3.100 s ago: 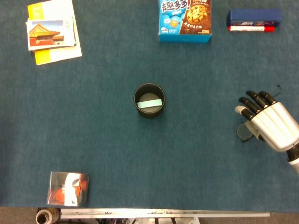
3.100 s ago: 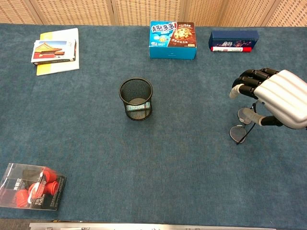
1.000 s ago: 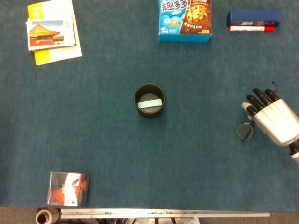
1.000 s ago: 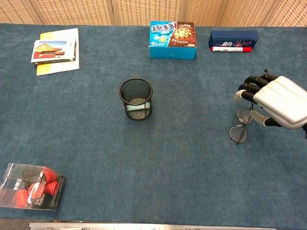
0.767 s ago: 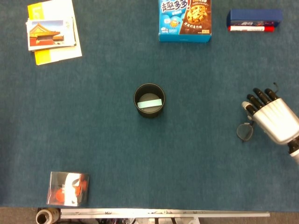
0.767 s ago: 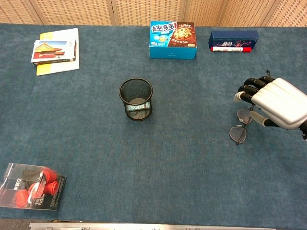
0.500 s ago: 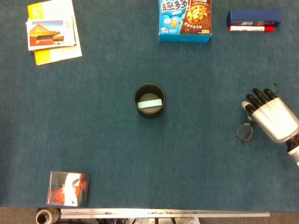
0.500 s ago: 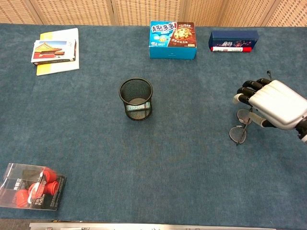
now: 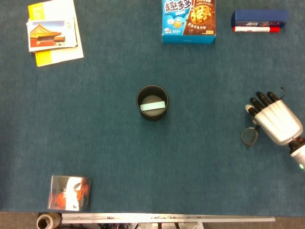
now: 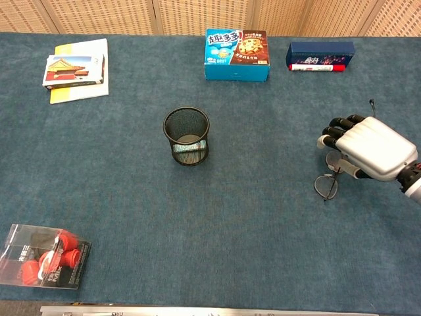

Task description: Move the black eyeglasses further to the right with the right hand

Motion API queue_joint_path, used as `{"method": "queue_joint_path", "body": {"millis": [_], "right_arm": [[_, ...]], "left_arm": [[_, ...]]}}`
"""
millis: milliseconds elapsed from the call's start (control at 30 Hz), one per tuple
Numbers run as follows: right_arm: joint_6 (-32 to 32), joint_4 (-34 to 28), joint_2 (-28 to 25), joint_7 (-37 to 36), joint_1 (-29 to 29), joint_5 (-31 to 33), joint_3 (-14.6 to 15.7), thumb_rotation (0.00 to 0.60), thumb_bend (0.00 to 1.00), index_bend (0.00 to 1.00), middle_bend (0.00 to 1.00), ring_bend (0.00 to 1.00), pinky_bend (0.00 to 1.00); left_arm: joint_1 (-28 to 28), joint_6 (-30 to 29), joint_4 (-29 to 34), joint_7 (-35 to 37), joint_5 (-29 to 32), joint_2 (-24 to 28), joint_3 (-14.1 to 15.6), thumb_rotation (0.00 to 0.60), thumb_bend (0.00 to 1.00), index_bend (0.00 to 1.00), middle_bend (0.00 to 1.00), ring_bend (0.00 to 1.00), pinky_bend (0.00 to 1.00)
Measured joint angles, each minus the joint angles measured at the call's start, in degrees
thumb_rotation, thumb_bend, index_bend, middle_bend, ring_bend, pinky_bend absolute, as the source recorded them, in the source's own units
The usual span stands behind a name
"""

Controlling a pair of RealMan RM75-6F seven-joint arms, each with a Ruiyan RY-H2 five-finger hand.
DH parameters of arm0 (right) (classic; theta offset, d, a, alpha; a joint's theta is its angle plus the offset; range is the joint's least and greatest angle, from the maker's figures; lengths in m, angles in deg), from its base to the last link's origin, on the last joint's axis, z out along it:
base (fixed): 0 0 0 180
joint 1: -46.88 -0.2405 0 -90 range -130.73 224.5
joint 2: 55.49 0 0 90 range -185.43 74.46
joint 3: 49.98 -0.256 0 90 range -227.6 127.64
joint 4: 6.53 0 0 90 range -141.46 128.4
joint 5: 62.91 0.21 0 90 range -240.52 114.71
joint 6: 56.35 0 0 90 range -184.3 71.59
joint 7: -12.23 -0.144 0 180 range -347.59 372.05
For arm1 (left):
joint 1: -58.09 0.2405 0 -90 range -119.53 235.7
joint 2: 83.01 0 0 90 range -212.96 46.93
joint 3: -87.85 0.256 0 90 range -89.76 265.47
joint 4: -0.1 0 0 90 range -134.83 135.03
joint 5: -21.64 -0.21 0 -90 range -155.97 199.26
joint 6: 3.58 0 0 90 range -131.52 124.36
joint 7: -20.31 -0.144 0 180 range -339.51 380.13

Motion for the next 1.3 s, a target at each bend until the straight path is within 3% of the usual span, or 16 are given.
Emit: {"method": "queue_joint_path", "body": {"millis": [367,767,1000,1200,1300], "right_arm": [[-2.12,-1.24,-0.69,-1.32,0.23,-0.79,0.79,0.600,0.34,0.35,0.34,0.21,0.31],[-13.95,-16.76,-9.10,-2.51,1.17,-7.64,0.80,0.600,0.34,0.35,0.34,0.21,0.31],[-19.29,-23.40,-14.90,-3.81,1.81,-7.80,-3.21,0.600,0.34,0.35,0.34,0.21,0.31],[-19.08,-23.44,-16.83,-6.34,1.78,-2.80,-6.60,0.600,0.33,0.35,0.34,0.20,0.31],[-18.65,-21.97,-17.21,-7.89,1.64,-0.57,-7.92,0.600,0.27,0.33,0.33,0.20,0.31]], "left_arm": [[-0.03,0.11,0.03,-0.15,0.14,0.00,-0.05,0.600,0.48,0.53,0.37,0.41,0.51],[-0.06,0.13,0.05,-0.51,0.19,-0.12,-0.06,0.600,0.48,0.53,0.37,0.41,0.51],[-0.06,0.16,0.05,-0.40,0.14,-0.08,-0.03,0.600,0.48,0.53,0.37,0.41,0.51],[-0.14,0.32,0.09,-0.56,0.32,-0.10,-0.10,0.600,0.48,0.53,0.37,0.41,0.51],[-0.16,0.36,0.11,-0.55,0.42,-0.09,-0.14,0.600,0.48,0.53,0.37,0.41,0.51]]}}
